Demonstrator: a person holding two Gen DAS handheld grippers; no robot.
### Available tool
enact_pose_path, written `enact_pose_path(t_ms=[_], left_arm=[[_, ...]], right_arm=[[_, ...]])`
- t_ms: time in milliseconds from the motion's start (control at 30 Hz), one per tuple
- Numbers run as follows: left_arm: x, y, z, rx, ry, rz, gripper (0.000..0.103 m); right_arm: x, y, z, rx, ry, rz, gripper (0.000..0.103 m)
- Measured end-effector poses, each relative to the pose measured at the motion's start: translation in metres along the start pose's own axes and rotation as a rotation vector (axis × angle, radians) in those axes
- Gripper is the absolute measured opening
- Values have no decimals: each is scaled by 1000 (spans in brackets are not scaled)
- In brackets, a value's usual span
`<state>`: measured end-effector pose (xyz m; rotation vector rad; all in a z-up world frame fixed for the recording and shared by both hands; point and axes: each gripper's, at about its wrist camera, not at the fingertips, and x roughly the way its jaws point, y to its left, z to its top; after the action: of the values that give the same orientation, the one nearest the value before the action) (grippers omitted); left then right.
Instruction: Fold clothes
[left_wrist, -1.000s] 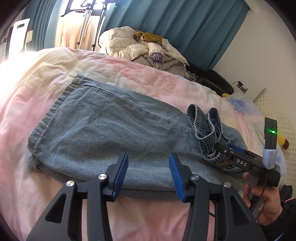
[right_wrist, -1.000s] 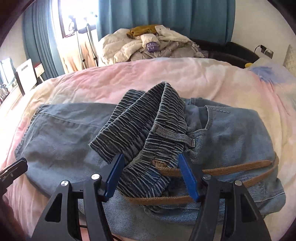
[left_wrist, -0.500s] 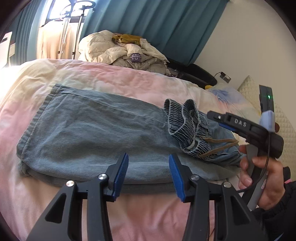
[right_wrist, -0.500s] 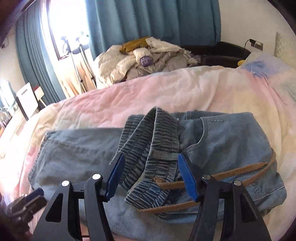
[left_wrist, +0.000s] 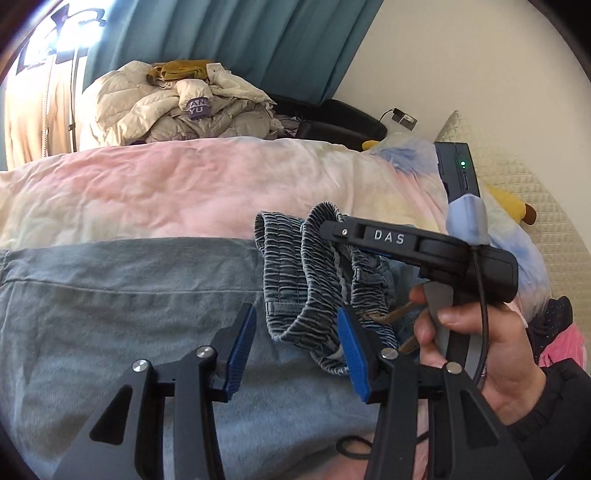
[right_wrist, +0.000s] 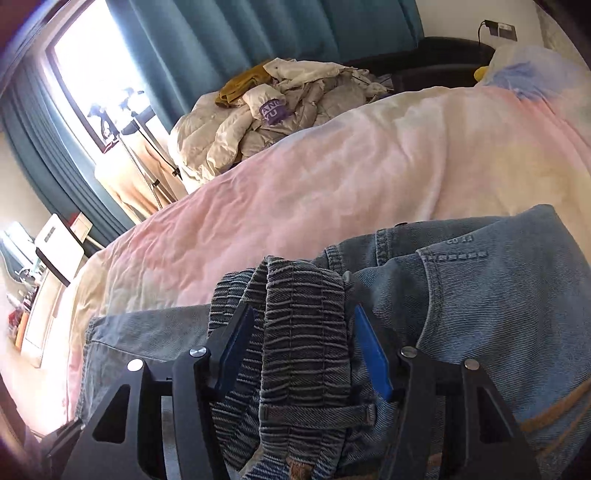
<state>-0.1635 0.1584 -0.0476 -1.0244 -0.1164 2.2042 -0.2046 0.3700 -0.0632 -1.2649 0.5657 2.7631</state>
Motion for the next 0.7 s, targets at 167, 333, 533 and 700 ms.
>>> enact_pose_path(t_ms=[167,333,533,700], left_arm=[[23,11,3,21,-2,-97,47],[42,6,2,76,15,-176,47],[50,-3,1,54,22,-288,47],[48,-5,-2,-48,40,-423,47]], right_arm=[[11,9,-2,-75,-14,-79,37],[-14,16,3,-83,-94,-111,7],[-31,19,6,-83,-140,-76,7],[-50,33,12,-131,-235,-19,7]])
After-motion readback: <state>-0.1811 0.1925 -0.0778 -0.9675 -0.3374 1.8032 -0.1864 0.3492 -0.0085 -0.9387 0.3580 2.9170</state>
